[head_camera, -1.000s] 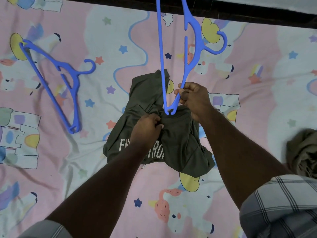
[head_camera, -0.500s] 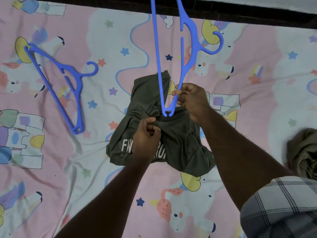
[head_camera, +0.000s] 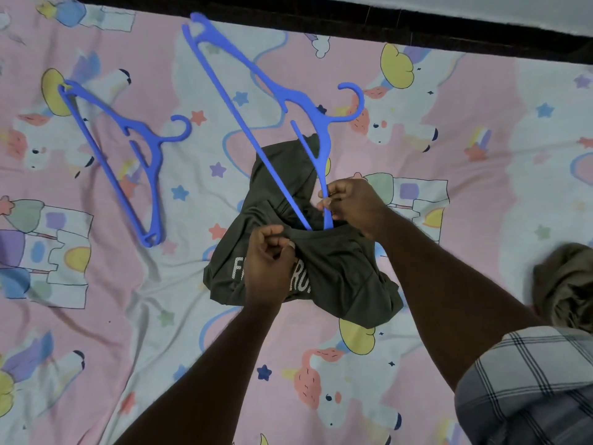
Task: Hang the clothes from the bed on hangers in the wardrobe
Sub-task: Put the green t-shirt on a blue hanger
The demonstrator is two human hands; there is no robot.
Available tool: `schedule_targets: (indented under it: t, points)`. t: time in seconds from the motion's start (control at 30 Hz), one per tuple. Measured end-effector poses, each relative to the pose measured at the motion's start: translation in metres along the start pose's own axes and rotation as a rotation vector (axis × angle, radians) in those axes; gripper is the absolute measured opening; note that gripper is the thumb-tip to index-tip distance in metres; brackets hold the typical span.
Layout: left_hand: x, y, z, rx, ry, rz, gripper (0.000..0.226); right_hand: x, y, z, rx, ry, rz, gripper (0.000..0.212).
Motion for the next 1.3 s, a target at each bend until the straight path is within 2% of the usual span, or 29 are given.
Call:
schedule_targets:
  t: [0.1, 0.27, 0.4, 0.5, 0.57, 0.63, 0.7, 0.87, 1.0, 1.17, 1.3]
  points:
    - [-0.001, 0.0, 0.001, -0.018, 0.011, -0.013, 0.029, -0.011, 0.001, -0.008, -0.032, 0.153, 0.053, 0.008]
    - [-0.004, -0.001, 0.001, -0.01, 0.005, -0.047, 0.028, -0.029, 0.002, -0.018, 0.025, 0.34, 0.08, 0.013]
    - [-0.004, 0.002, 0.002, -0.009, -0.041, -0.034, 0.025, -0.036, 0.002, -0.027, 0.012, 0.579, 0.114, 0.007]
    - [-0.003, 0.005, 0.006, -0.016, -0.124, 0.013, 0.026, -0.037, 0.004, -0.028, 0.018, 0.721, 0.113, 0.02]
    - [-0.002, 0.005, 0.01, -0.018, -0.153, 0.047, 0.027, -0.036, 0.001, -0.022, -0.016, 0.717, -0.004, 0.023]
    - [-0.002, 0.005, 0.011, -0.031, -0.182, 0.063, 0.026, -0.031, -0.001, -0.005, -0.142, 0.686, -0.164, 0.02]
    - [-0.005, 0.001, 0.007, -0.045, -0.194, 0.04, 0.021, -0.016, -0.001, 0.015, -0.245, 0.624, -0.218, 0.022]
    - [-0.015, -0.033, -0.007, -0.052, -0.188, -0.082, 0.016, 0.035, -0.012, 0.048, -0.287, 0.454, -0.117, 0.026]
    - [-0.012, -0.06, -0.007, -0.154, -0.19, -0.034, 0.01, 0.069, -0.038, 0.056, -0.202, 0.256, -0.077, 0.025]
    - [-0.003, -0.075, -0.001, -0.184, -0.245, 0.032, 0.004, 0.081, -0.071, 0.062, -0.296, 0.446, -0.118, 0.03]
    - [-0.004, -0.08, 0.005, -0.218, -0.28, 0.01, 0.008, 0.089, -0.081, 0.064, -0.336, 0.62, -0.025, 0.026]
Point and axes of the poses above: each hand's wrist, its own y-axis away from the middle knuckle, its own x-axis out of the palm, z = x × y, the point moved 4 cm from there along -y, towards the middle knuckle, and after that the axes turned 11 degrees about -z, right-handed, at the moved point
